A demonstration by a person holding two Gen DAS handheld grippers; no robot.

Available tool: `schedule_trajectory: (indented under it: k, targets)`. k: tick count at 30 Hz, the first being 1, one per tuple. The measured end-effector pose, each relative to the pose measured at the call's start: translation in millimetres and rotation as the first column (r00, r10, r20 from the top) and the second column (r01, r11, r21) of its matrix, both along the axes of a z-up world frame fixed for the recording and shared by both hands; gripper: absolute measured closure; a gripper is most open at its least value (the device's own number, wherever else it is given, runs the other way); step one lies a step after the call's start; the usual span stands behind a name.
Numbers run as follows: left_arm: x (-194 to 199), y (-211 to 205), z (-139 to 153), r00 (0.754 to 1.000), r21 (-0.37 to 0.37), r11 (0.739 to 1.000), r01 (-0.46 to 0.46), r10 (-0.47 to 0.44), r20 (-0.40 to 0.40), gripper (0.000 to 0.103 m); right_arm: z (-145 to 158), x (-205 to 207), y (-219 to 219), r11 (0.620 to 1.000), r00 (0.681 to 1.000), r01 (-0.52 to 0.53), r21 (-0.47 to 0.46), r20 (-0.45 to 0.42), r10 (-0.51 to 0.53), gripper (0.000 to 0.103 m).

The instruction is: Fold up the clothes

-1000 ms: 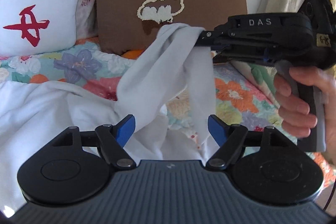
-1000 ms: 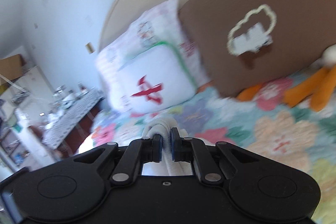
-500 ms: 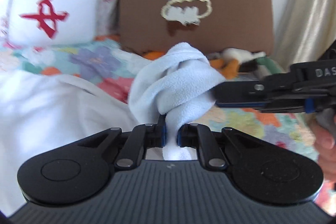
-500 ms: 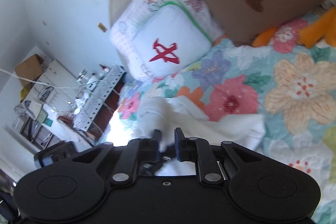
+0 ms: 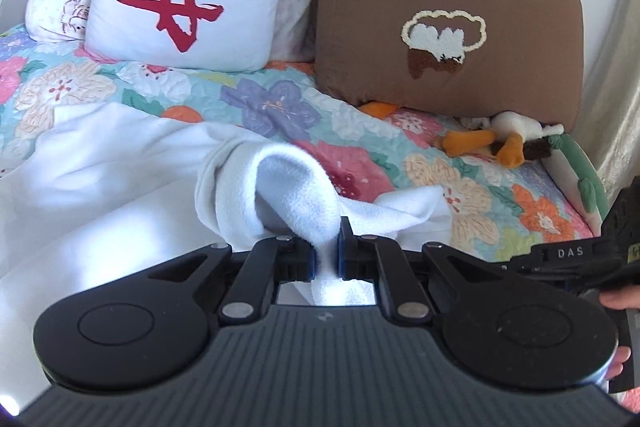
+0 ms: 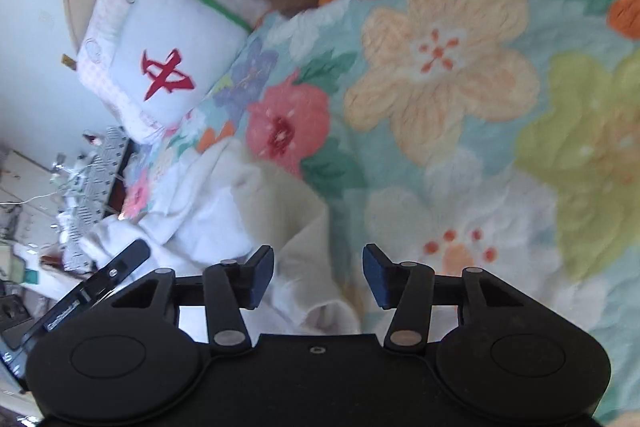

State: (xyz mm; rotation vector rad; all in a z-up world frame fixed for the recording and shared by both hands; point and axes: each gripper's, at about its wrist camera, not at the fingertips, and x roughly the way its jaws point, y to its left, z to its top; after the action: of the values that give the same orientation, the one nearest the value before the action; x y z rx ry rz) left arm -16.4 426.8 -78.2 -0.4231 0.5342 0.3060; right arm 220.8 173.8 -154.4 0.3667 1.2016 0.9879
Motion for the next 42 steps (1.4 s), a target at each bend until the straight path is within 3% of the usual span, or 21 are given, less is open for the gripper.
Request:
schedule_trajectory:
  k: [1,3,4,6,8,10,12,15,19,22,27,28,31,33,35,39,41,42]
  targets:
    - [0,2,-1,1.000,-0.001,1.000,-0.002,0.002,-0.003,0.094,-2,-3,4,0.999,1.000,-0.026,0.026,-0.007,0.026,0.047]
    - [0,3,-5,1.000,0.001,1.000,-0.005,0.005,-0.012,0.094,-3,-8,12,0.998,0.998,-0.065,0.022,0.025,0.065,0.064]
    - [3,3,-7,1.000,0.004,1.000,-0.006,0.006,-0.021,0.094,-1,-12,18,0.997,0.994,-0.074,-0.030,0.078,0.076,0.091]
    - [10,2,-8,0.999,0.015,1.000,-0.003,0.003,-0.033,0.094,6,-18,20,0.995,0.976,-0.033,-0.089,0.214,0.052,0.093]
    - [20,-1,-3,0.999,0.043,0.999,0.004,-0.002,-0.040,0.094,20,-19,11,0.996,0.954,0.026,-0.086,0.299,0.001,0.093]
    - [33,-4,11,1.000,0.087,0.996,0.011,-0.010,-0.017,0.094,45,-21,-3,0.986,0.907,0.113,-0.126,0.419,-0.050,0.094]
    - [45,-8,29,0.999,0.120,0.992,0.024,-0.027,0.024,0.094,69,-25,-20,0.964,0.836,0.196,-0.180,0.544,-0.069,0.094]
    - [67,-17,48,0.995,0.155,0.986,0.054,-0.066,0.071,0.094,81,-23,-50,0.929,0.805,0.302,-0.215,0.579,-0.128,0.095]
    - [105,-32,55,0.993,0.240,0.966,0.096,-0.111,0.049,0.094,59,-1,-70,0.896,0.845,0.349,-0.274,0.506,-0.174,0.096]
    - [134,-33,52,0.989,0.284,0.949,0.136,-0.144,0.009,0.094,37,5,-62,0.876,0.855,0.342,-0.339,0.499,-0.141,0.096]
    - [178,-36,48,0.980,0.409,0.890,0.200,-0.180,-0.088,0.094,14,9,-54,0.855,0.867,0.326,-0.403,0.487,-0.102,0.096]
    - [182,-29,49,0.978,0.401,0.893,0.206,-0.185,-0.091,0.093,11,11,-54,0.853,0.871,0.325,-0.408,0.480,-0.102,0.096]
    - [187,0,54,0.983,0.305,0.935,0.181,-0.168,-0.067,0.092,6,15,-56,0.853,0.884,0.318,-0.415,0.455,-0.108,0.097]
    - [184,19,46,0.990,0.211,0.968,0.138,-0.129,-0.057,0.090,3,16,-52,0.848,0.884,0.309,-0.430,0.459,-0.089,0.097]
    - [181,32,34,0.993,0.150,0.983,0.103,-0.094,-0.071,0.090,1,15,-47,0.842,0.880,0.303,-0.446,0.471,-0.067,0.097]
    - [171,54,5,0.995,0.014,1.000,0.025,-0.024,-0.097,0.089,2,14,-43,0.836,0.876,0.292,-0.465,0.481,-0.039,0.096]
    - [157,65,-11,0.998,-0.112,0.994,-0.016,0.009,-0.066,0.081,2,15,-43,0.835,0.877,0.290,-0.468,0.480,-0.036,0.096]
    - [149,70,-18,0.999,-0.172,0.985,-0.029,0.021,-0.048,0.070,3,15,-42,0.833,0.877,0.290,-0.471,0.479,-0.034,0.096]
